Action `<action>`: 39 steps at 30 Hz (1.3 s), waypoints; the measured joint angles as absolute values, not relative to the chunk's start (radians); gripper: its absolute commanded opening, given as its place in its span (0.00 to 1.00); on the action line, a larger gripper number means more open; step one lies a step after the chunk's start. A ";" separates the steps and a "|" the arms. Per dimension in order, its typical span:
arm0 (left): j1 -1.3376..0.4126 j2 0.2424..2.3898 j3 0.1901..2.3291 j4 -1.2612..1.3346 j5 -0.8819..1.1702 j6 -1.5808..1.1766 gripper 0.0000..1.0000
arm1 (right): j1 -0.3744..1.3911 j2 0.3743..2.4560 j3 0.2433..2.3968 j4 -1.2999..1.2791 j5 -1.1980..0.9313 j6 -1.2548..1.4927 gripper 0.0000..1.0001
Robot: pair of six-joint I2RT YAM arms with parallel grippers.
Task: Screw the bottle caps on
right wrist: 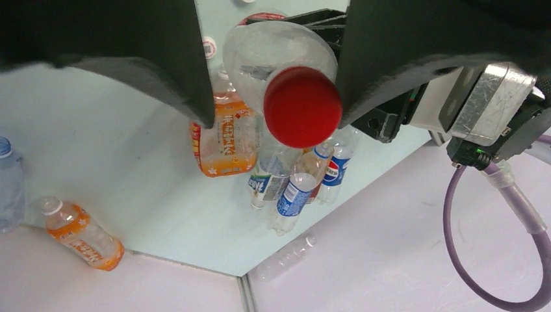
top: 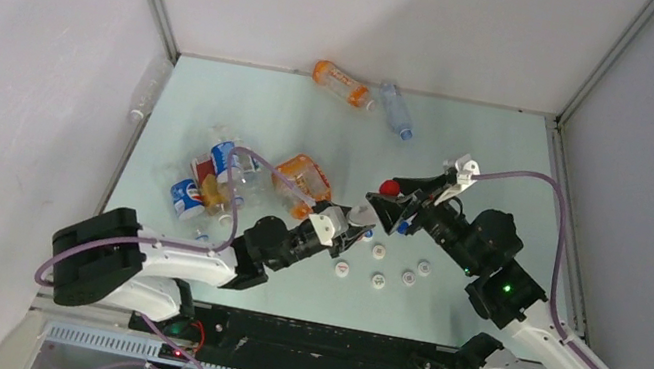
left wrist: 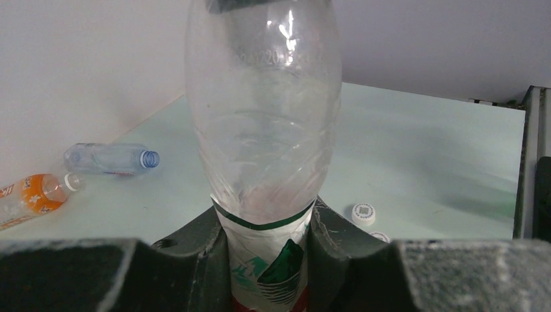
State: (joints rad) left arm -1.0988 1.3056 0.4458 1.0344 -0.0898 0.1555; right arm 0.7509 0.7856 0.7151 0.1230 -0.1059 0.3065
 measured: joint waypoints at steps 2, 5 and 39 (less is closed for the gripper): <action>-1.098 1.309 0.448 1.035 -0.089 0.155 0.23 | 0.754 0.795 0.715 0.136 -0.110 0.316 0.45; -1.097 1.317 0.453 1.037 -0.090 0.153 0.46 | 0.758 0.802 0.715 0.152 -0.125 0.327 0.30; -0.743 0.727 0.809 -0.464 -0.447 -0.230 1.00 | 0.088 1.269 0.746 0.427 0.057 0.067 0.11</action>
